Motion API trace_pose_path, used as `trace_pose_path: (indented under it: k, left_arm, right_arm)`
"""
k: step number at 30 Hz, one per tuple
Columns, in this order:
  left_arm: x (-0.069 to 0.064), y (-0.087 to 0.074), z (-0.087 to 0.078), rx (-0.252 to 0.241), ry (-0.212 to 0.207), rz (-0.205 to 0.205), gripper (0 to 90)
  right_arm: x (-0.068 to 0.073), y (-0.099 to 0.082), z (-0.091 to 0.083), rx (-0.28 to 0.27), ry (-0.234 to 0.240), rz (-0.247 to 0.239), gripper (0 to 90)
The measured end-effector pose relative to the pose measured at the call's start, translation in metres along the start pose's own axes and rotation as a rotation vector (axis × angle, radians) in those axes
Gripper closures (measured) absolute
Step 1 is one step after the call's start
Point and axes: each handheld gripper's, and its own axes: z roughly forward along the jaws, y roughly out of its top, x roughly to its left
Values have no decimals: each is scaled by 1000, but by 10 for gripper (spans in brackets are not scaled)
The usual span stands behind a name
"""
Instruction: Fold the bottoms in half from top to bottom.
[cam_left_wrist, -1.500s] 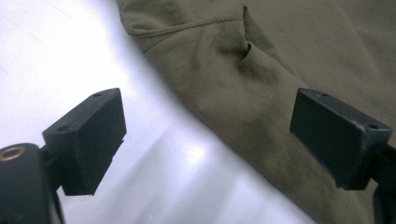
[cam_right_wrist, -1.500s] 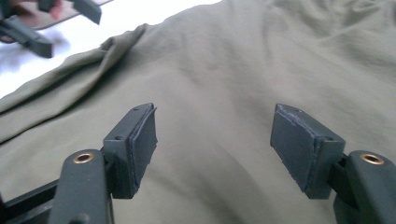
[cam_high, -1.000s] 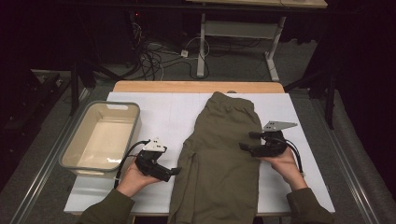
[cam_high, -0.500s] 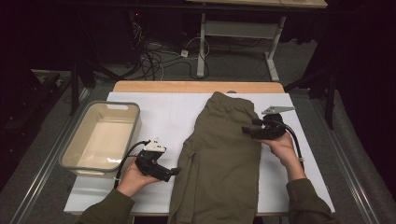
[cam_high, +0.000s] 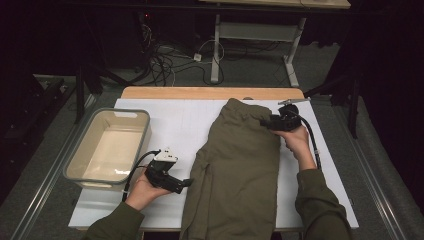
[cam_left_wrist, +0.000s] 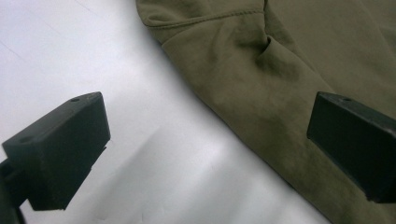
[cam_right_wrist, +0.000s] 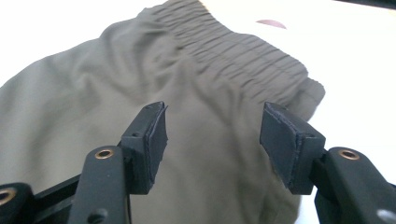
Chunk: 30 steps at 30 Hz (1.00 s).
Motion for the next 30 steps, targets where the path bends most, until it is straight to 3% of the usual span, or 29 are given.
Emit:
trace_pose_path:
  k: [4,6,12,19,24,30]
  left_arm:
    - [0,0,-1,-6,-1,-1,0]
    - [0,0,-1,-7,-3,-2,0]
    - [0,0,-1,-6,-8,-3,0]
    - [0,0,-1,-4,-8,-2,0]
    - [1,-1,-1,-5,-7,-2,0]
    - [1,0,-1,-9,-4,-3,0]
  right_arm:
    - [-12,5,9,6,-6,59,423]
    - [-16,7,15,25,-32,61,426]
    - [-32,9,29,47,-69,129,422]
    - [-41,4,40,98,-77,182,426]
    - [-41,1,42,99,-74,183,512]
    - [-39,-1,43,90,-59,182,696]
